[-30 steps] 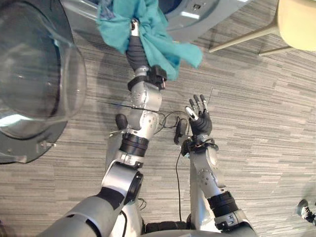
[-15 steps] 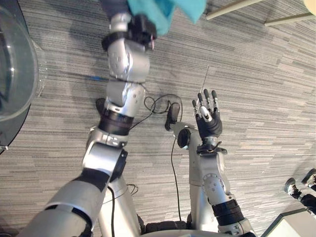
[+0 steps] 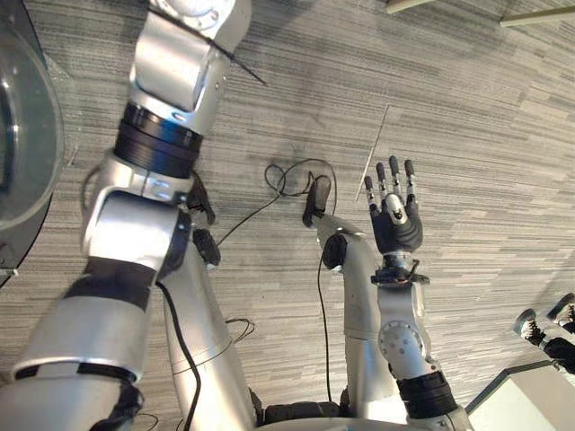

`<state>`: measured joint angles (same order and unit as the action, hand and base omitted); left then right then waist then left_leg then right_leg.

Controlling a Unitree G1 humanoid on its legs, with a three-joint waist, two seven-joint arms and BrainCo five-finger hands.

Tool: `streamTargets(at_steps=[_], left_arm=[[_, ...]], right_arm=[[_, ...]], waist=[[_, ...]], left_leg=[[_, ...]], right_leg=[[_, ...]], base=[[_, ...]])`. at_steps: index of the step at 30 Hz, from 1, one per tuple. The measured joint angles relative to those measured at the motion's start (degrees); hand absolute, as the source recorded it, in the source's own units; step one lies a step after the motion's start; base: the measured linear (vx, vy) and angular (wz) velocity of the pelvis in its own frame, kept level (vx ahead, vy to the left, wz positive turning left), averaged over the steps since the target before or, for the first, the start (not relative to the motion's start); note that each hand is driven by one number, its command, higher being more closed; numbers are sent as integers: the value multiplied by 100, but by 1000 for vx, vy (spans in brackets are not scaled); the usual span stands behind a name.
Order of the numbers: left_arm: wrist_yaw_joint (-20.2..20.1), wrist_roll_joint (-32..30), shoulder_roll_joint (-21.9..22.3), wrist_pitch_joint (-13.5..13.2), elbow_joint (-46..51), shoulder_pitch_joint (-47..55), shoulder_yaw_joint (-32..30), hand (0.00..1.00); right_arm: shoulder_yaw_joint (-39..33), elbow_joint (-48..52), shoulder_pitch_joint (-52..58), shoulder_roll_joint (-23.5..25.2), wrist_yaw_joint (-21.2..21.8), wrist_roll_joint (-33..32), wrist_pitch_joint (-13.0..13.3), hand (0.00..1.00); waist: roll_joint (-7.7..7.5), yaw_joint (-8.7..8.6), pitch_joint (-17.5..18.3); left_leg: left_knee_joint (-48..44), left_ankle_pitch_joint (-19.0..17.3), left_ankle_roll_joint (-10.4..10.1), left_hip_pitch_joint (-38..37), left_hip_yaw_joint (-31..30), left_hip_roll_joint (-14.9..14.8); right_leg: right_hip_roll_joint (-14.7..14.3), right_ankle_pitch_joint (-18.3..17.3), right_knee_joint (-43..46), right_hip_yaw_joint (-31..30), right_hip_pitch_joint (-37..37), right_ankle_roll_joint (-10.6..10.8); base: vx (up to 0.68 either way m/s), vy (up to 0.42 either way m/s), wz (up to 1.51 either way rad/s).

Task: Pick up the laundry basket with both hands and put the clothes into the washing machine.

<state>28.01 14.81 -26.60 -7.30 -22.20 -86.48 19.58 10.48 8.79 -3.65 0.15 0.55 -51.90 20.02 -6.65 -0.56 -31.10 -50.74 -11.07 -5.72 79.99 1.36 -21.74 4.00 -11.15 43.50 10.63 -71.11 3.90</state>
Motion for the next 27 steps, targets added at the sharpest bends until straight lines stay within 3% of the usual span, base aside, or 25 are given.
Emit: streamTargets(at_steps=[6, 10, 14, 19, 20, 22, 23, 25, 26, 27], left_arm=[[234, -2922, -741, 997, -261, -806, 771, 100], [226, -3361, -816, 1394, -269, -1184, 1036, 100], [331, -3568, -801, 1620, -269, -1476, 1233, 100], [582, -3570, -366, 1928, -609, -1803, 1017, 100], [580, -3534, -315, 1929, -684, -1852, 937, 0], [581, -3202, -97, 1863, -792, -1900, 332, 0], [569, -2810, -37, 1702, -804, -1922, 149, 0], [271, -981, -132, 1173, -1150, -2000, 69, 0], [-22, 356, -174, 1039, -1341, -1944, 100, 0], [-38, 709, -160, 1021, -1343, -1942, 213, 0]], right_arm=[[-50, 464, 174, -218, 252, -252, 315, 0], [-45, 509, 198, -295, 340, -432, 375, 0], [-48, 509, 332, -338, 346, -486, 382, 0], [-45, 697, 330, -406, 327, -565, 401, 0], [-45, 742, 330, -399, 320, -597, 402, 0], [-52, 916, 323, -363, 305, -602, 417, 0], [-54, 990, 322, -362, 288, -601, 428, 0], [-88, 1074, 322, -369, 65, -593, 427, 0], [-171, 1069, 323, -427, -143, -587, 363, 0], [-170, 1073, 354, -485, -198, -583, 326, 0]], waist=[[-81, 6, -10], [-93, 19, -2], [-94, -9, -2], [-97, -139, 0], [-97, -155, 0], [-99, -200, 2], [-101, -206, 3], [-100, -239, 3], [-100, -216, 3], [-100, -218, 3]], left_leg=[[47, 0, 1, 116, 81, -12], [135, 12, 23, 138, 280, -5], [286, 56, 93, 137, 381, 51], [430, 98, 214, 5, 700, 47], [448, 95, 220, -38, 726, 44], [569, 94, 221, -244, 866, 0], [678, 94, 221, -370, 955, -18], [923, 98, 224, -659, 1114, -11], [1127, 120, 252, -824, 1233, -22], [1252, 146, 282, -899, 1299, -26]], right_leg=[[3, 103, -178, -1, -72, 28], [48, 164, -318, -67, -127, 76], [112, 186, -444, -45, -134, 97], [233, 191, -503, -27, -66, 104], [233, 192, -535, -33, -33, 106], [217, 276, -670, -34, 98, 86], [212, 342, -753, -13, 154, 88], [206, 368, -979, 1, 349, 64], [184, 419, -1144, 25, 471, 46], [173, 470, -1245, 33, 536, 31]], base=[[35, 40, -6], [42, 52, -1], [59, 44, 7], [79, 38, 11], [84, 29, -1], [90, 25, -15], [94, 17, -18], [132, 12, -8], [146, 9, 3], [137, 16, 6]])
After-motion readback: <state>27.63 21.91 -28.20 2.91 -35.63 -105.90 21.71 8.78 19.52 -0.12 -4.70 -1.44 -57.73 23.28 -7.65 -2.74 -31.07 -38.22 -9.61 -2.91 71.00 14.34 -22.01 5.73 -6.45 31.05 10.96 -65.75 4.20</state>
